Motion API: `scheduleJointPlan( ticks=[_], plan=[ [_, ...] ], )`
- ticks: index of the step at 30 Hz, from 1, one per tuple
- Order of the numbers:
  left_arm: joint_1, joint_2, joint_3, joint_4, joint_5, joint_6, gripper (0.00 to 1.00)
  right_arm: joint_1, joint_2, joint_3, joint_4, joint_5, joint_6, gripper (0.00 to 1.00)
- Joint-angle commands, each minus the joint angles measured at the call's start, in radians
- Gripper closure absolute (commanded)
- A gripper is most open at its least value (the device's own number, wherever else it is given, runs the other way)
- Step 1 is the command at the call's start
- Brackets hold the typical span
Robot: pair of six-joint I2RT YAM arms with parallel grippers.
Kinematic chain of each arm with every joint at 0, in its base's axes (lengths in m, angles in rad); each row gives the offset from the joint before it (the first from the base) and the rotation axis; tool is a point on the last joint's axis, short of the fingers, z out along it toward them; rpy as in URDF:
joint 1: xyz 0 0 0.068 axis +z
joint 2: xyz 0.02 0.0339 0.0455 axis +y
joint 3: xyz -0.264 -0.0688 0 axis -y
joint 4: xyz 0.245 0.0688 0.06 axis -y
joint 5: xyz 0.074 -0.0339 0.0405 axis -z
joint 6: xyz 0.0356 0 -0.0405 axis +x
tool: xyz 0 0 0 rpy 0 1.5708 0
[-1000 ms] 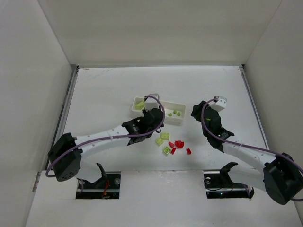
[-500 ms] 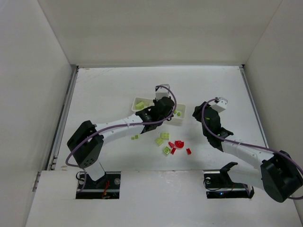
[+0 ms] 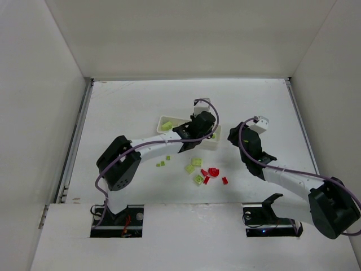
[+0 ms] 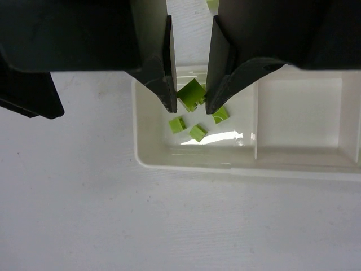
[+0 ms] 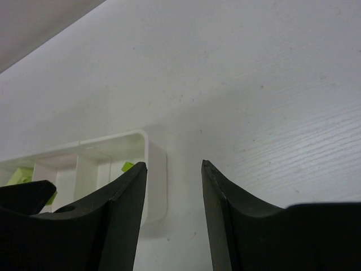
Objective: Sort the legos into containers by color
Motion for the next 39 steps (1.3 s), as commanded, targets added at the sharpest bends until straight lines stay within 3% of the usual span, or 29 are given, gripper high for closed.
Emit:
scheduleJointPlan(
  ticks=[1,4,11,14,19,22,24,28,30,32,36,39],
  plan=[
    [0.005,0.025,0.068,0.028,0.021,0.029,0.85,0.0,0.009,0.039,0.037,-0.014,0.005,0.5],
    [0.005,0.06,0.079,0.028,0.009,0.04,0.82,0.0,-0.003,0.039,0.037,-0.014,0.002,0.5],
    [0.026,0.077,0.057,0.039,-0.01,0.035,0.58,0.0,0.001,0.048,0.026,-0.019,-0.006,0.5],
    [0.032,0.065,0.051,0.037,-0.01,0.034,0.54,0.006,0.004,0.06,0.017,-0.022,-0.04,0.51],
    [0.028,-0.046,-0.025,0.056,-0.007,0.037,0.53,0.118,0.018,0.098,-0.118,-0.042,-0.06,0.7],
    [0.016,-0.148,-0.133,0.06,-0.008,0.035,0.54,0.232,0.02,0.105,-0.24,-0.053,-0.026,0.74],
    [0.002,-0.242,-0.249,0.079,-0.011,0.026,0.54,0.31,0.004,0.106,-0.325,-0.034,-0.002,0.71],
    [-0.023,-0.414,-0.447,0.073,-0.024,-0.014,0.54,0.411,-0.017,0.105,-0.449,-0.028,0.084,0.42],
    [-0.035,-0.504,-0.537,0.062,-0.033,-0.037,0.54,0.43,-0.01,0.103,-0.485,-0.039,0.111,0.37],
    [-0.043,-0.569,-0.602,0.048,-0.036,-0.057,0.54,0.431,0.015,0.106,-0.502,-0.044,0.127,0.38],
    [-0.053,-0.655,-0.7,0.019,-0.034,-0.104,0.53,0.431,0.078,0.129,-0.511,-0.083,0.138,0.53],
    [-0.063,-0.673,-0.748,0.037,-0.036,-0.12,0.53,0.431,0.118,0.152,-0.537,-0.077,0.158,0.57]
  ],
)
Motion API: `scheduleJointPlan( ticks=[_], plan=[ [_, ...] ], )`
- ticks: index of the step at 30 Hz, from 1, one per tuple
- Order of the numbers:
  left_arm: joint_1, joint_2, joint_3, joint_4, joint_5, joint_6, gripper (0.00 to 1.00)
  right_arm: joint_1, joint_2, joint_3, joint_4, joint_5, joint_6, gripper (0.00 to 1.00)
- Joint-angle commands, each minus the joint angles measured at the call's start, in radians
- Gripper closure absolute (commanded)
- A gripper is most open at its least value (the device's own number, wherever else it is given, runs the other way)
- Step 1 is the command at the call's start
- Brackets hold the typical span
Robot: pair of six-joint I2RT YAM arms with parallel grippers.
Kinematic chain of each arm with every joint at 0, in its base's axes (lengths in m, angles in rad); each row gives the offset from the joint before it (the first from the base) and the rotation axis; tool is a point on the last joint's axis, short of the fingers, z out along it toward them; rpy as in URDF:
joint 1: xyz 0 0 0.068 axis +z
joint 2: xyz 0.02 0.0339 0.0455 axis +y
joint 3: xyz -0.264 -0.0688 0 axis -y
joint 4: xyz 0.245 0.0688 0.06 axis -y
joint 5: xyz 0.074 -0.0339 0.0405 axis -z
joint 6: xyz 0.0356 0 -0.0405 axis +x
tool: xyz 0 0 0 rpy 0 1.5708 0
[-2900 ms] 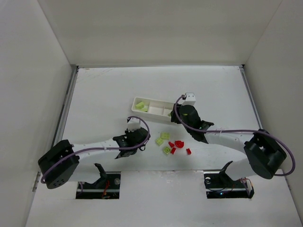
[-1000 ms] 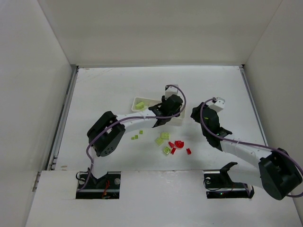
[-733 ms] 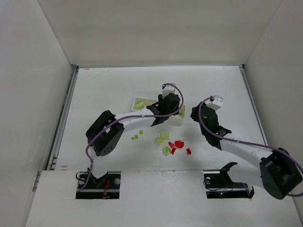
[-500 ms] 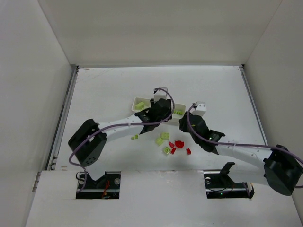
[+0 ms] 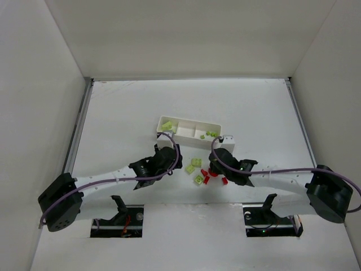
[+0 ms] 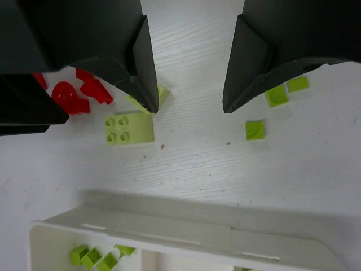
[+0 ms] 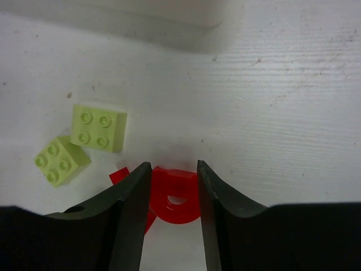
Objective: Sort the legos into containers by color
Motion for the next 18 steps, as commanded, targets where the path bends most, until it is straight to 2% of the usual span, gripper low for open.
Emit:
scheduleJointPlan(
  ticks=[1,5,11,18],
  plan=[
    [-0.012,-0.028,-0.039,0.021,-0.016,-0.041,0.53,0.006,0.035,0.065,-0.052,-0.004,0.049,0.56],
    [-0.024,-0.035,-0.064,0.049,-0.014,-0.035,0.53,0.006,0.088,0.079,-0.072,-0.003,0.075,0.56],
    [-0.034,-0.04,-0.096,0.087,-0.001,-0.037,0.53,0.008,0.138,0.092,-0.103,0.005,0.123,0.64],
    [-0.046,-0.042,-0.113,0.102,-0.001,-0.046,0.53,0.039,0.114,0.091,-0.154,0.028,0.175,0.57]
  ],
)
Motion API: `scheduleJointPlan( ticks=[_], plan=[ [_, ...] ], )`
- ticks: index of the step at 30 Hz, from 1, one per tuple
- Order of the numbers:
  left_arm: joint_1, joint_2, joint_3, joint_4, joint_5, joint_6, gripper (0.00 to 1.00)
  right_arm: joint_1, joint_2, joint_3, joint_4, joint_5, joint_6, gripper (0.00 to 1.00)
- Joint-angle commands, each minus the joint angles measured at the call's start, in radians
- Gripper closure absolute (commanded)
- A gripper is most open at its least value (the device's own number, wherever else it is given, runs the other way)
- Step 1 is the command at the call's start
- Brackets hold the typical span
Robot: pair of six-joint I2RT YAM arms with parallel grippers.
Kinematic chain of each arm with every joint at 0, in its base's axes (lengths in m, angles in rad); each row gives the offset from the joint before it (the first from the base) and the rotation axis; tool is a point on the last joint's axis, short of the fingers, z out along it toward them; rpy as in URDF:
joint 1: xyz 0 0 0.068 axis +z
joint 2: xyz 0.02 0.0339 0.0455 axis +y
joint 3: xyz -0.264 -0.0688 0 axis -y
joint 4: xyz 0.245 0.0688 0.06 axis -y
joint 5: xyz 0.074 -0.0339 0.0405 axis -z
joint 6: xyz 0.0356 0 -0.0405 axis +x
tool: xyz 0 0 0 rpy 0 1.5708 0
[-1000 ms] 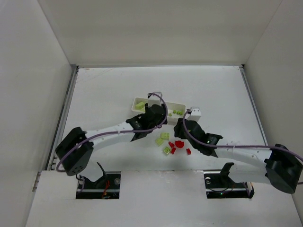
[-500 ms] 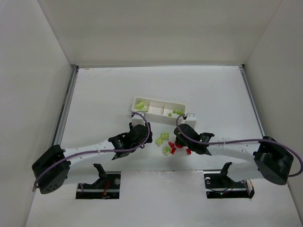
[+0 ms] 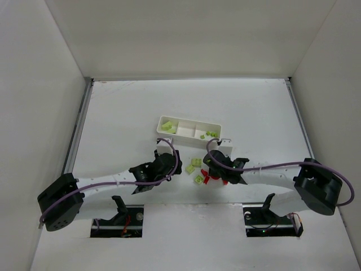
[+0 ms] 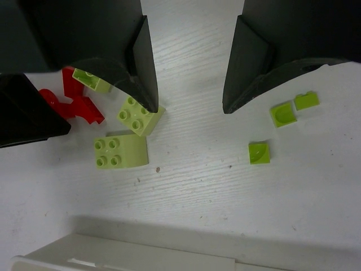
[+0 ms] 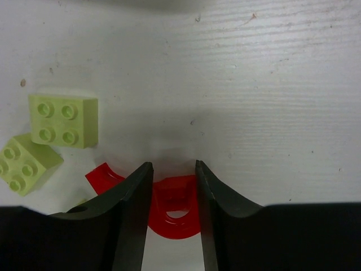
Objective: Sort the legos into containers by color
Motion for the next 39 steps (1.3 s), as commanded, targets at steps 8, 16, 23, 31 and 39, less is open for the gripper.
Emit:
scheduleJointPlan(
  ticks=[8,16,23,31,39],
  plan=[
    [-0.012,-0.021,-0.005,0.051,-0.007,-0.014,0.53,0.062,-0.064,0.008,-0.078,0.049,0.1,0.57],
    [-0.019,-0.012,-0.007,0.06,-0.009,-0.022,0.54,0.099,-0.129,0.0,-0.126,0.115,0.135,0.54],
    [-0.026,-0.003,-0.002,0.063,-0.013,-0.029,0.54,0.099,-0.119,-0.02,-0.092,0.101,0.127,0.61],
    [-0.031,0.019,0.002,0.065,-0.013,-0.035,0.54,0.099,-0.067,-0.026,-0.037,0.068,0.098,0.61],
    [-0.045,0.014,0.002,0.066,-0.01,-0.035,0.54,0.095,-0.06,-0.018,-0.04,0.089,0.1,0.8]
  ],
)
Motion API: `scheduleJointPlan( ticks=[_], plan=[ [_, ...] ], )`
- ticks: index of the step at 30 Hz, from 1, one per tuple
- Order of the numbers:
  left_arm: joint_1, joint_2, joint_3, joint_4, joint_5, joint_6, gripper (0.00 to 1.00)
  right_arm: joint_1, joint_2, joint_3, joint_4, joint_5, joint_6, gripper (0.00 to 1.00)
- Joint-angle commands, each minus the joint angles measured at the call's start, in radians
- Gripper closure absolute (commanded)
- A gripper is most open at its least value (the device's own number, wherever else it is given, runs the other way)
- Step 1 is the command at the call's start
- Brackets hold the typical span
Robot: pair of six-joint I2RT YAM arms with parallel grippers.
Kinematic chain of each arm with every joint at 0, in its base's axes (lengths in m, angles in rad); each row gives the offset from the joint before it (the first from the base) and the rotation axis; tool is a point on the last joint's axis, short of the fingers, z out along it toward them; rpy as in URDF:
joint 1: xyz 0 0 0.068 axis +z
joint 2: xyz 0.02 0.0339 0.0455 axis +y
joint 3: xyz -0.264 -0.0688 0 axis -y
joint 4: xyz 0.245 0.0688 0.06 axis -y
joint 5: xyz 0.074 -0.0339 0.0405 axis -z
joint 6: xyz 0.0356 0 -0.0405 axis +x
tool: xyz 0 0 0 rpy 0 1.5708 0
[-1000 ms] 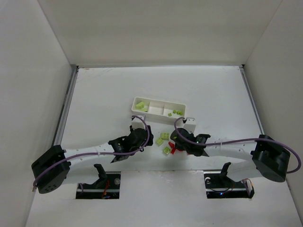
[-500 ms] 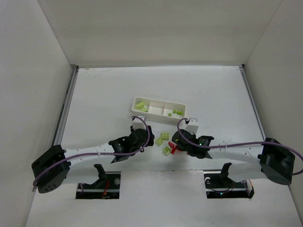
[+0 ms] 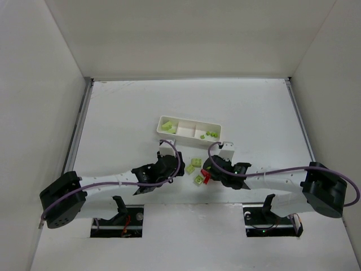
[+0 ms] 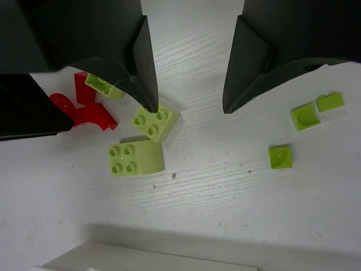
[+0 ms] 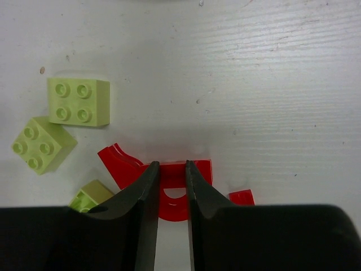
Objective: Sort the legos into containers by color
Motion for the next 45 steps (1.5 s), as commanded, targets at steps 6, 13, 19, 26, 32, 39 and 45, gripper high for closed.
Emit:
scheduleJointPlan(
  ticks=[6,13,19,26,32,39,45],
  plan=[
    [-0.014,-0.038,-0.004,0.02,-0.004,-0.008,0.54,-0.008,-0.063,0.08,-0.027,0.04,-0.079,0.8],
    [-0.013,-0.133,-0.033,-0.043,-0.028,-0.015,0.55,-0.097,0.015,0.267,0.109,0.008,-0.285,0.8],
    [0.018,-0.327,-0.088,-0.164,-0.091,-0.046,0.56,-0.189,0.267,0.488,0.295,-0.109,-0.406,0.8],
    [0.09,-0.492,-0.125,-0.289,-0.082,-0.074,0.55,-0.256,0.499,0.698,0.327,-0.126,-0.463,0.8],
    [0.082,-0.451,-0.122,-0.255,-0.03,-0.063,0.54,-0.283,0.572,0.735,0.334,-0.129,-0.464,0.75],
    [0.018,-0.344,-0.11,-0.155,-0.03,-0.046,0.49,-0.286,0.562,0.731,0.363,-0.149,-0.466,0.53],
    [-0.042,-0.209,-0.075,-0.046,-0.028,-0.008,0.47,-0.286,0.473,0.673,0.367,-0.147,-0.47,0.54]
  ],
)
